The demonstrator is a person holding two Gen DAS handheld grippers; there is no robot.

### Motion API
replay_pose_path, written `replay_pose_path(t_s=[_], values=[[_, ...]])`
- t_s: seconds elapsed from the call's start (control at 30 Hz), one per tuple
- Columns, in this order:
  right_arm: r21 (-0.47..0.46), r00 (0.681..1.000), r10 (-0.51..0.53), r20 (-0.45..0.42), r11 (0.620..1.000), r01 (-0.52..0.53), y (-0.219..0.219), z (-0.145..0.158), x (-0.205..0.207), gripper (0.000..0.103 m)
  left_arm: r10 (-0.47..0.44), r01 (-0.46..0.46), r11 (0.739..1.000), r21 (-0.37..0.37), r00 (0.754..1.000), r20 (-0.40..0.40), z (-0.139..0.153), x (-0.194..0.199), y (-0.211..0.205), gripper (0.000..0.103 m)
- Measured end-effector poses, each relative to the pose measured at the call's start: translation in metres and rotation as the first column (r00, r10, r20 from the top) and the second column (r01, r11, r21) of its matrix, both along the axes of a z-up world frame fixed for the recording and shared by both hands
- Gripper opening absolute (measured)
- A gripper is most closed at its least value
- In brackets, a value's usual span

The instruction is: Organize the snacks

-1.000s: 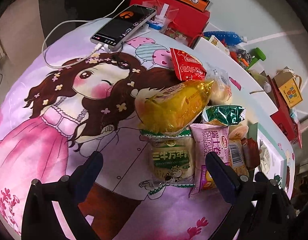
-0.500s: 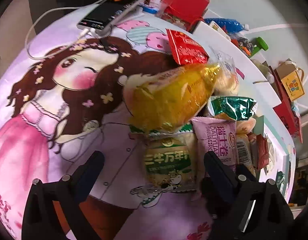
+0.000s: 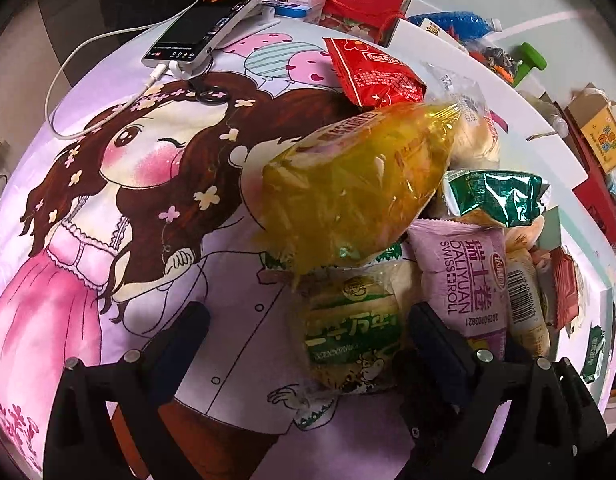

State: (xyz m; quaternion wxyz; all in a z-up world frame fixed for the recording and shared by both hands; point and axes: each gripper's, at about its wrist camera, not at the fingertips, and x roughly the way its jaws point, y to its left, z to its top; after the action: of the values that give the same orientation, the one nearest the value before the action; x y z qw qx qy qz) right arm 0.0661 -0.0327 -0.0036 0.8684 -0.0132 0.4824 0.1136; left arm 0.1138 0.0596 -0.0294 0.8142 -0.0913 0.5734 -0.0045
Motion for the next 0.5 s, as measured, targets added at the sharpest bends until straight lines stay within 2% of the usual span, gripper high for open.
replay_pose_path(t_s=[0.23, 0.5], values=[[-0.001, 1.000, 0.015, 0.004, 1.000, -0.015, 0.002, 0.000, -0.002, 0.062, -0.009, 0.009, 1.000, 0.004, 1.000, 0.000, -0.001, 0.001, -0.005, 0.100], [-0.002, 1.000, 0.031, 0.001, 1.000, -0.031, 0.002, 0.001, -0.003, 0.062, -0.004, 0.004, 1.000, -0.017, 1.000, -0.004, 0.003, -0.007, 0.009, 0.100]])
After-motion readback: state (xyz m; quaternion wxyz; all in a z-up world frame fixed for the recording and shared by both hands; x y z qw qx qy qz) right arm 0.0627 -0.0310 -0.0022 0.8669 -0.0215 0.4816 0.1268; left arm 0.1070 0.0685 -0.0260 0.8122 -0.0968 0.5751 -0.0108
